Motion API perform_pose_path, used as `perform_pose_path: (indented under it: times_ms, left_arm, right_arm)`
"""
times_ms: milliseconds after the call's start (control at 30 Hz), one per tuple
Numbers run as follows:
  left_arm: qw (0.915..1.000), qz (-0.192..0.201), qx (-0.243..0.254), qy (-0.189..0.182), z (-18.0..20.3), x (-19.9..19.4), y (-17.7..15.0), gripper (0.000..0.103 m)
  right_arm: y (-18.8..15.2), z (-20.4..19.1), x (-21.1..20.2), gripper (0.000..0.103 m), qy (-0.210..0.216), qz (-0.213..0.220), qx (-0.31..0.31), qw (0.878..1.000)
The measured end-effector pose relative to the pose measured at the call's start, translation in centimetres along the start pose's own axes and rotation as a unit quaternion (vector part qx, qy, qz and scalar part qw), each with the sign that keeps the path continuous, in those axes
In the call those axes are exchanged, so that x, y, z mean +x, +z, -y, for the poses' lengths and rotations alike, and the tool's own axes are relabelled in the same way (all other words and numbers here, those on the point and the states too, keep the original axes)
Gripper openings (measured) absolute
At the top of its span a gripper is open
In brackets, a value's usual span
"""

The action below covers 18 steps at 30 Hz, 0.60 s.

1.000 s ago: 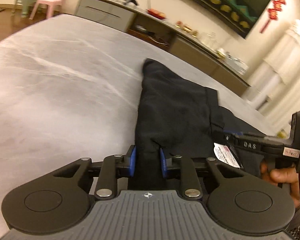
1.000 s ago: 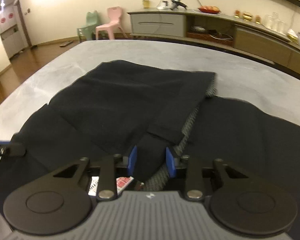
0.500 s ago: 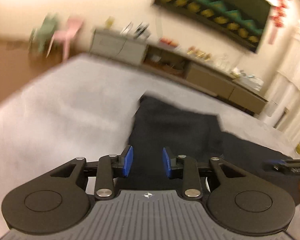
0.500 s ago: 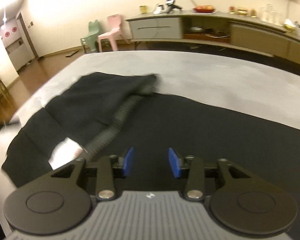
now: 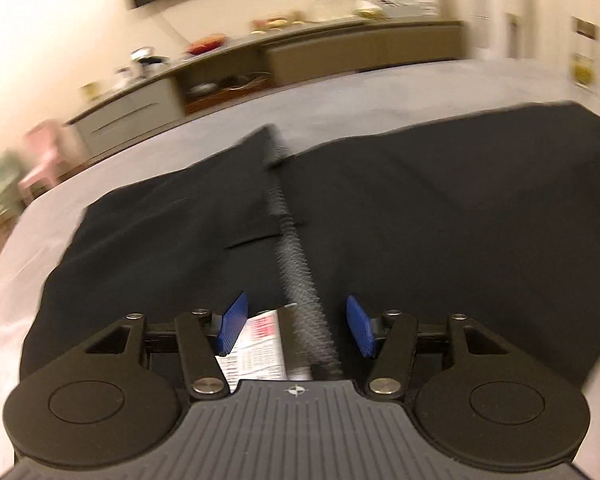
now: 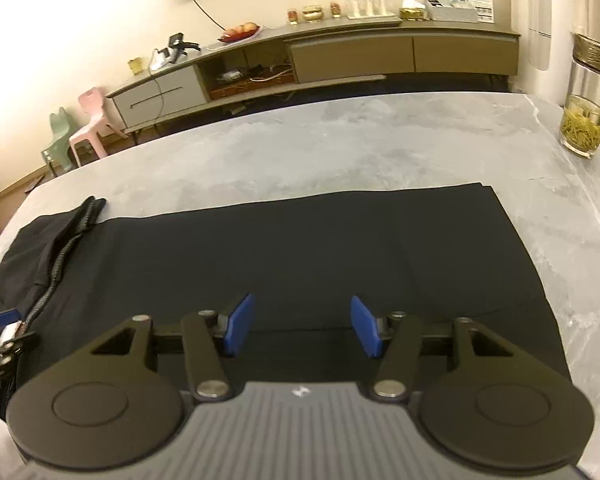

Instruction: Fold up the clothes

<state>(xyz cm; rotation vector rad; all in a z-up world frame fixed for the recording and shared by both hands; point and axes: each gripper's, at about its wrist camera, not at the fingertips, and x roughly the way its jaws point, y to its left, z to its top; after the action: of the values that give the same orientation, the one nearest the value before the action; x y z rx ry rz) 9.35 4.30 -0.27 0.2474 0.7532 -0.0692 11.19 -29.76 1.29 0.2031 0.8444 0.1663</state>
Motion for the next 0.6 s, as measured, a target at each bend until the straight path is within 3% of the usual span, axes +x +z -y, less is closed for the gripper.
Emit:
perform_pose_path:
  times_ms: [167, 333, 467, 600]
  left_arm:
    - [0.9982, -0.007, -0.032, 0.051, -2.0, 0.5, 0.2, 0.060]
    - [0.9930, -0.015, -0.046, 0.108, -1.6, 0.4, 1.0, 0.058]
    - [0.9942, -0.027, -0.038, 0.097, -0.3, -1.1, 0.1, 0.058]
    - [0.9950, -0.035, -0.056, 0.076, -1.4, -2.5, -1.5, 0.058]
  right_arm:
    - [-1.7, -0.2, 1.4, 0.055, -0.011, -0.037, -0.020, 0.999]
    - [-3.0, 0.1, 0.9, 0.055, -0.021, -0.035, -0.043, 0.998]
    - [-3.8, 0.7, 0.2, 0.055, -0.032, -0.034, -0.053, 0.998]
    - [-4.5, 1.2, -0.4, 0.055, -0.048, -0.027, -0.067, 0.996]
